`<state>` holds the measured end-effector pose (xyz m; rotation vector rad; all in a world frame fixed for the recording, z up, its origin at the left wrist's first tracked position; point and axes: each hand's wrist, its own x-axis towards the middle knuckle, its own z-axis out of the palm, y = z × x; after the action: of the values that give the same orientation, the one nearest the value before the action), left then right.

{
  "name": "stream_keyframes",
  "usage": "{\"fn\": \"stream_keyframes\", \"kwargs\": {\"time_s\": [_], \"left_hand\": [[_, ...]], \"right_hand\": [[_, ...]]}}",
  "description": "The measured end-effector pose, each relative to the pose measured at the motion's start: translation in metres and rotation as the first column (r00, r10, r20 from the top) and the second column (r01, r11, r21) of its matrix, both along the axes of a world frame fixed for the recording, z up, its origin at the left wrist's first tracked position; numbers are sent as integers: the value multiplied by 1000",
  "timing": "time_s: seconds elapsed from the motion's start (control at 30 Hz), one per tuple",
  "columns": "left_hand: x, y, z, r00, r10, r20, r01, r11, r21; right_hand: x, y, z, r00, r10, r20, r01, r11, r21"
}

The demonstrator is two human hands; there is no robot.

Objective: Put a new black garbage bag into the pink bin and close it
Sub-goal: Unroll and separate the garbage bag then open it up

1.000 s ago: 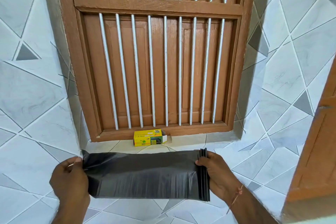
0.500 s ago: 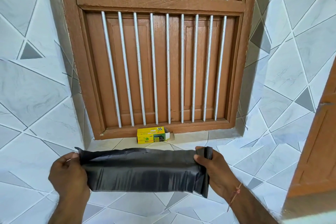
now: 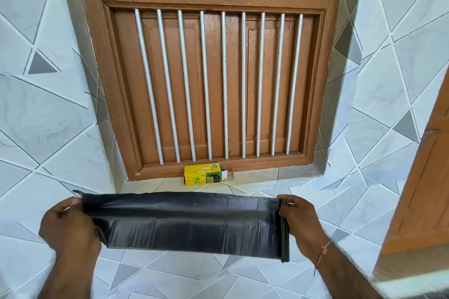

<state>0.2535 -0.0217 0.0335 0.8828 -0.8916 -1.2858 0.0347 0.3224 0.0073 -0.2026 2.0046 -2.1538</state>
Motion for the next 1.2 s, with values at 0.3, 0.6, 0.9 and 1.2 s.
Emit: {"fn": "stream_keyframes", "kwargs": {"time_s": [0.3, 0.6, 0.9, 1.2], "left_hand": [[-5, 12, -1, 984, -34, 175, 48, 996, -78], [-22, 134, 33, 472, 234, 850, 643, 569, -513], [-67, 154, 9, 241, -612, 753, 938, 347, -18], [-68, 158, 21, 127, -640, 758, 973, 229, 30]], "right_hand": [[-1, 0, -5, 993, 81, 81, -63, 977, -205], [28, -19, 26, 958, 287, 2, -281, 940, -194], [40, -17, 49, 890, 451, 73, -423, 873, -241], [43, -19, 37, 933, 357, 45, -338, 913, -230]]}}
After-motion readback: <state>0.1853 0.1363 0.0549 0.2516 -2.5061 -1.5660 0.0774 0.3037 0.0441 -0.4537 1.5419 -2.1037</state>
